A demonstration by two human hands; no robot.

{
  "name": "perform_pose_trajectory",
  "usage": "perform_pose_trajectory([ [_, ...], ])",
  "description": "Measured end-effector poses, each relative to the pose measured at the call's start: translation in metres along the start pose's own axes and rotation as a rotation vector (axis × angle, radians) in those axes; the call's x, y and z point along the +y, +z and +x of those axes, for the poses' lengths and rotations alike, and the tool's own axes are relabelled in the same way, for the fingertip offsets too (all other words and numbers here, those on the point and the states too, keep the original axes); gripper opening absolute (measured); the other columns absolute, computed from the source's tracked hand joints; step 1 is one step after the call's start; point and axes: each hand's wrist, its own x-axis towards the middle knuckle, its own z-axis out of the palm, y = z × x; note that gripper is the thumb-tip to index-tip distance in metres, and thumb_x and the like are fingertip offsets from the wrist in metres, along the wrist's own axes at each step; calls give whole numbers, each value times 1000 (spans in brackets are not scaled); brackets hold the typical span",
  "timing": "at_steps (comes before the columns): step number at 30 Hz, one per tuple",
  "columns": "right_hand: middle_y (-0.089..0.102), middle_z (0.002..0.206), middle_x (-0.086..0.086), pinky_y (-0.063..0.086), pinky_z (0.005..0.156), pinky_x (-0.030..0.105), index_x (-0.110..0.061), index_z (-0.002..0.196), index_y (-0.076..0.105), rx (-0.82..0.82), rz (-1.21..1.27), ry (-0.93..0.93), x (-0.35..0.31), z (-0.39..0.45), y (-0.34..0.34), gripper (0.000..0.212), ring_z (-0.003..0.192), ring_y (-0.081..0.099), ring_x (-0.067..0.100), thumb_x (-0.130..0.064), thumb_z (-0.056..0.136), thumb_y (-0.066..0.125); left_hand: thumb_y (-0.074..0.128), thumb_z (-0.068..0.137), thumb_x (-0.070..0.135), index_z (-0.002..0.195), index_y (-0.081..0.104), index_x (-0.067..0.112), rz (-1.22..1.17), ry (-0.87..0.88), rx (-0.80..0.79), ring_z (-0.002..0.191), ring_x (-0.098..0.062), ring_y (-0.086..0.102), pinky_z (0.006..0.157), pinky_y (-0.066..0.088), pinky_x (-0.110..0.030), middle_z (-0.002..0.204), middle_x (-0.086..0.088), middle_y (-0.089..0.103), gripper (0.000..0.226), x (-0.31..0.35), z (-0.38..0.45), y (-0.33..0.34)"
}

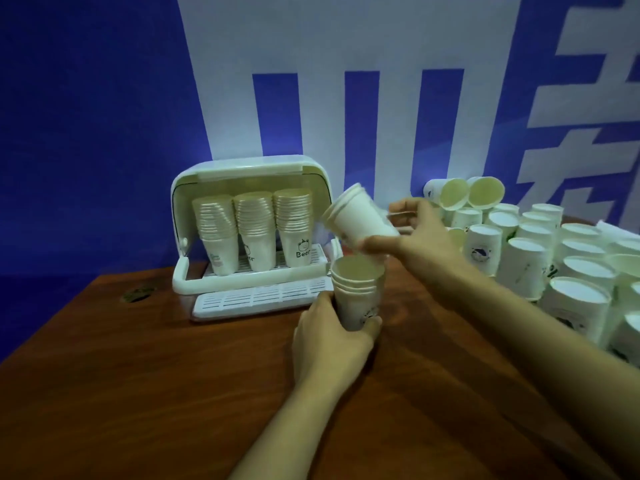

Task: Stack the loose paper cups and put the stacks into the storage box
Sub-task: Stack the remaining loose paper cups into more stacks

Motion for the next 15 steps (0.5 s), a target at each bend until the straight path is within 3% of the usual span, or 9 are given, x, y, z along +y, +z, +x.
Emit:
perform_pose_trajectory([
  [2,65,109,-11,53,83,28,-25,113,59,40,-13,-72,9,-19,6,59,98,63,9,-33,65,93,68,64,70,111,61,31,-14,11,-3,110,-25,67,90,57,-44,113,6,73,62,2,-2,0],
  [4,67,107,-16,53,83,30,-30,112,62,100,-40,-130,12,-26,11,57,87,61,1,-40,65,93,65,61,71,111,62,31,-19,15,-3,109,-25,68,89,58,-45,112,6,74,63,2,-3,0],
  [6,62,105,-20,51,81,28,-31,128,54,105,-91,-153,11,-29,15,69,82,58,1,-38,70,90,68,65,66,111,62,32,-22,7,-12,108,-25,68,89,58,-44,111,6,73,57,1,-2,-1],
  [8,55,100,-25,51,87,31,-29,145,38,70,-221,-201,14,-31,19,85,93,59,7,-39,76,85,72,68,64,110,62,32,-29,-1,-24,107,-26,68,89,58,-44,111,6,72,54,0,-1,-1],
  [11,53,96,-20,45,97,39,-27,147,33,30,-433,-253,22,-34,17,84,110,42,12,-53,77,71,74,67,66,107,62,31,-33,7,-15,105,-28,69,86,58,-44,108,5,73,54,0,-1,1],
  [13,53,95,-19,42,97,41,-29,144,34,31,-456,-265,23,-35,14,84,106,37,10,-59,70,60,72,65,67,106,61,32,-41,16,-14,106,-28,69,86,58,-45,109,5,73,55,0,-1,1],
  [15,53,98,-21,39,99,41,-32,147,31,24,-435,-272,22,-36,12,87,104,36,11,-57,68,61,72,67,66,104,60,32,-30,17,-22,108,-28,67,87,57,-44,110,4,73,52,0,-1,1],
])
